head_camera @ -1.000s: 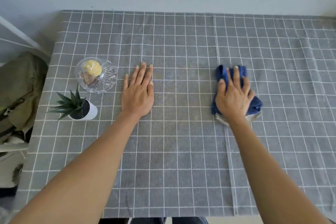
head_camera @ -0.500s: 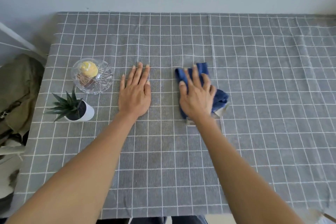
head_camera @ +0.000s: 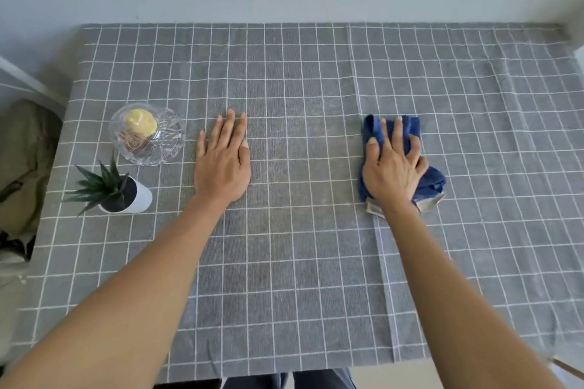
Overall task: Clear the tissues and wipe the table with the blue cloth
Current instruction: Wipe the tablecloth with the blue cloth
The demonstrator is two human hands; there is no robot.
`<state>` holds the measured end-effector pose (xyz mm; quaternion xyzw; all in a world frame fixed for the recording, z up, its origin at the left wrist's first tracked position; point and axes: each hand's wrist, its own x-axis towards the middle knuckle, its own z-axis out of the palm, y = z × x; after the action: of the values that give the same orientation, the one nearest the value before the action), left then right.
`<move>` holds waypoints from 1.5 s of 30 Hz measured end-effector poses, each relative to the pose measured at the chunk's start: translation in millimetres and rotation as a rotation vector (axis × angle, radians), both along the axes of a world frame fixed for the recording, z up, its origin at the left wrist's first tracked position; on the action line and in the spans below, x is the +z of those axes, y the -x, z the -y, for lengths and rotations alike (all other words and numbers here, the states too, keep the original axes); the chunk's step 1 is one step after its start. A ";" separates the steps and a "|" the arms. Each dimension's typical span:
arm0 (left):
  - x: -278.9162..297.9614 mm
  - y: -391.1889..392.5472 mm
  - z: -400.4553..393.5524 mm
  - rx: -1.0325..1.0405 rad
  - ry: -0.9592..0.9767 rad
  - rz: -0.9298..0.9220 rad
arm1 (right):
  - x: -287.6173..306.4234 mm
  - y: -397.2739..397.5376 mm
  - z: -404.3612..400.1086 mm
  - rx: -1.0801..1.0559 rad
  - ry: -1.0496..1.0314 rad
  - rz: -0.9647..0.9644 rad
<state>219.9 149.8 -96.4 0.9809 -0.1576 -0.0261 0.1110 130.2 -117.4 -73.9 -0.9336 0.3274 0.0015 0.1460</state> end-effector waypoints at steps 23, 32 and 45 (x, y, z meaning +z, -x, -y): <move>6.0 1.6 0.9 0.002 0.032 -0.018 | -2.2 -43.6 -95.1 0.501 0.055 0.068; 4.7 0.8 1.7 0.003 0.017 -0.007 | -1.5 -40.5 -87.4 0.450 0.040 0.067; 17.8 57.3 -68.6 -0.308 -0.103 -0.132 | 4.4 17.4 -105.9 0.742 0.068 0.040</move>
<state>162.6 218.4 -78.6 0.9457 -0.2968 -0.1151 0.0653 112.8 -11.5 -69.5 -0.9929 -0.0362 0.0251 0.1107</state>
